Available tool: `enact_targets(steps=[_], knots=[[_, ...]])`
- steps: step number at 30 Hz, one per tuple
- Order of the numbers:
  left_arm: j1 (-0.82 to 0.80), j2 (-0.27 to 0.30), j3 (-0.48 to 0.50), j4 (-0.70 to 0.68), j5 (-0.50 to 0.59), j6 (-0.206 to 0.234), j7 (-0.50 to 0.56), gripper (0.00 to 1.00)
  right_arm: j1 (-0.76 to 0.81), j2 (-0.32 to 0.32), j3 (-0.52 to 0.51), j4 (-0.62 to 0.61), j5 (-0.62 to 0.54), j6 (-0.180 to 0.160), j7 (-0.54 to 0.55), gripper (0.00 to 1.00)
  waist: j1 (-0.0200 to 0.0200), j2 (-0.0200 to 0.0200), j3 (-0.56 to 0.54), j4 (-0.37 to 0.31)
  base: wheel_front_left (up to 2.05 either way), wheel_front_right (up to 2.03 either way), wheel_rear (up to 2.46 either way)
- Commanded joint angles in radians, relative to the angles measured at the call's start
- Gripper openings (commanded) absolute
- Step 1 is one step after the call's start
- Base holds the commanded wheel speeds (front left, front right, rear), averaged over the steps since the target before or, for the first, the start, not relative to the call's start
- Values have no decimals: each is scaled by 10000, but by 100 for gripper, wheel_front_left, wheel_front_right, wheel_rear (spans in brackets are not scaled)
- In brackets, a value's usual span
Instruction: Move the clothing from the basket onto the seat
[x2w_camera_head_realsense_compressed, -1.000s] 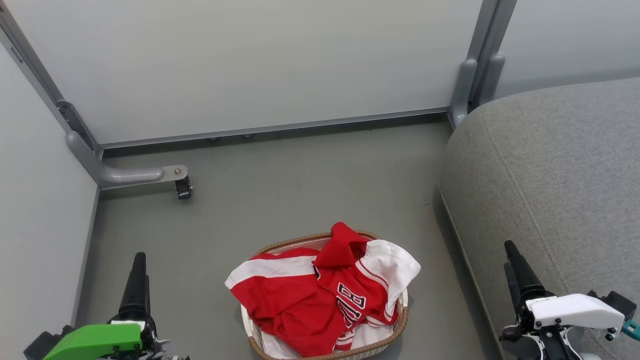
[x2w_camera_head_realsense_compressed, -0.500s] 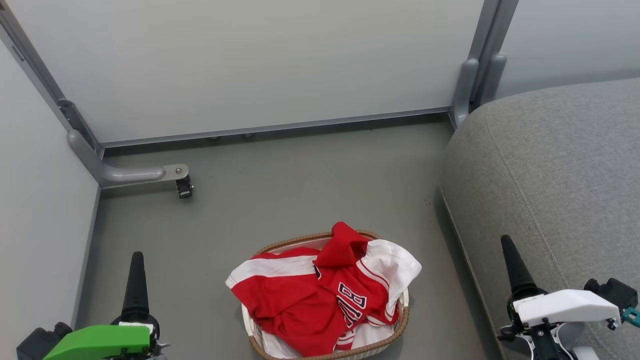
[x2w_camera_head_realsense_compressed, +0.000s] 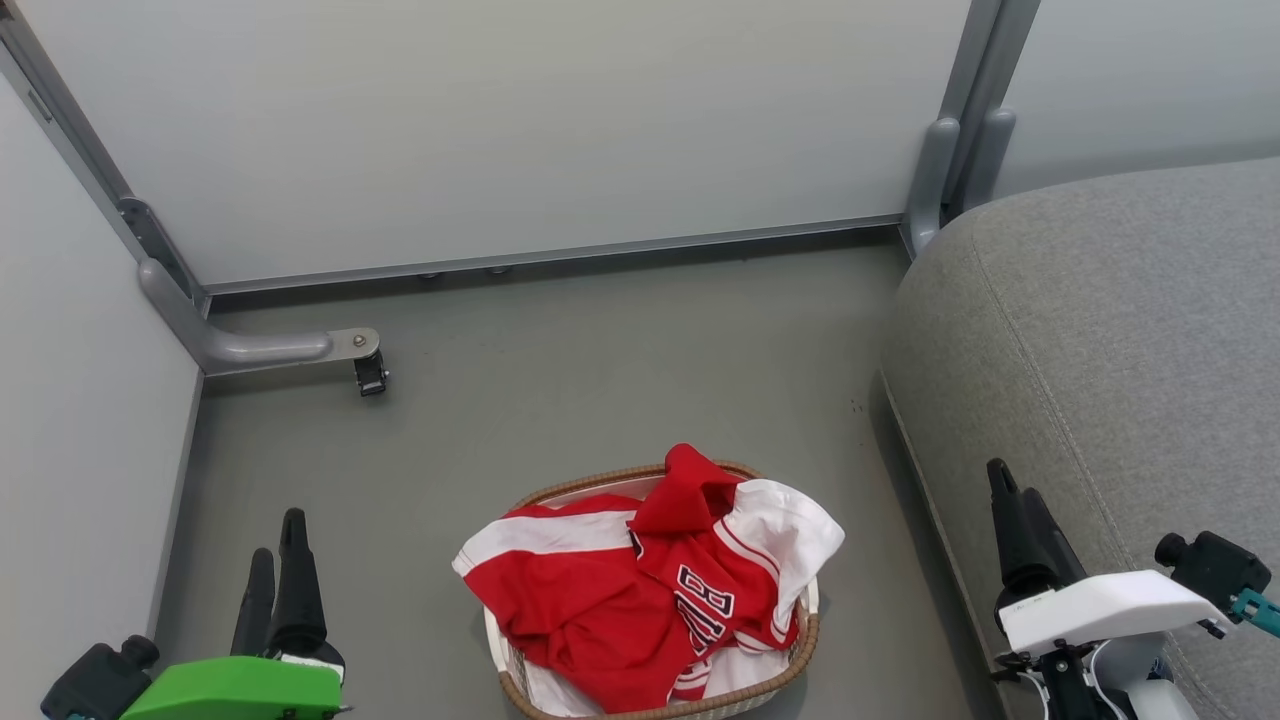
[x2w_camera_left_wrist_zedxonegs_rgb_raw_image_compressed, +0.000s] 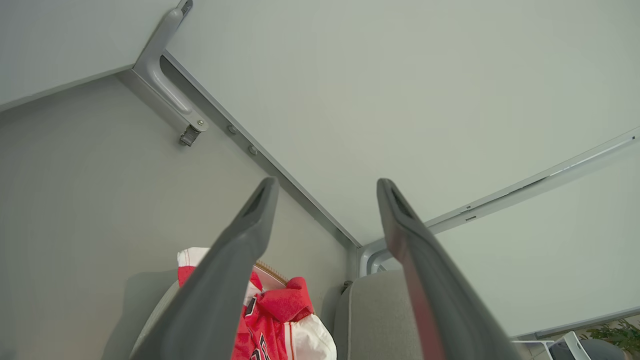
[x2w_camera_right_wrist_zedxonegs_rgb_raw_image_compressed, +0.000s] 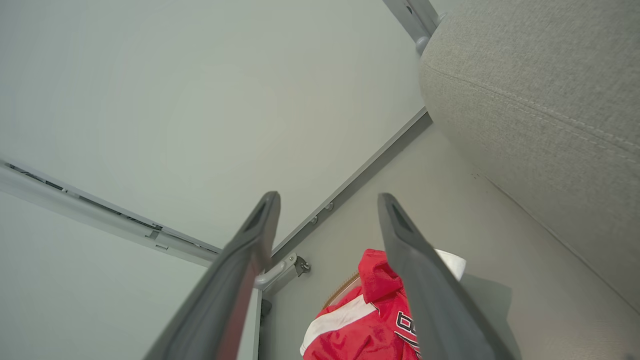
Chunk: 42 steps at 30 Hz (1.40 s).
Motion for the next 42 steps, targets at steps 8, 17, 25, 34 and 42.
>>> enact_targets(steps=[8, 17, 25, 34, 42], knots=[[235, 83, -188, -180, 1748, 122, -294, 100, 47, -78, 256, -172, -1306, 4, -312, 100, 0, 0, 9, 13, 0, 0, 0], [391, 92, -366, -75, 3113, 199, -542, 100, 78, -92, 499, -31, -2484, 4, -558, 100, 0, 0, 21, 35, 0, 0, 0], [535, 100, -552, -16, 4000, 244, -734, 100, 101, -105, 640, 51, -3261, 5, -752, 100, 0, 0, 26, 47, 0, 0, 0], [673, 108, -687, 83, 4754, 299, -947, 100, 132, -115, 859, 169, -4144, 5, -961, 100, 0, 0, 31, 66, 0, 0, 0], [764, 116, -815, 179, 5341, 289, -1117, 100, 142, -124, 964, 278, -4860, 6, -1134, 100, 0, 0, 50, 94, 0, 0, 0]])
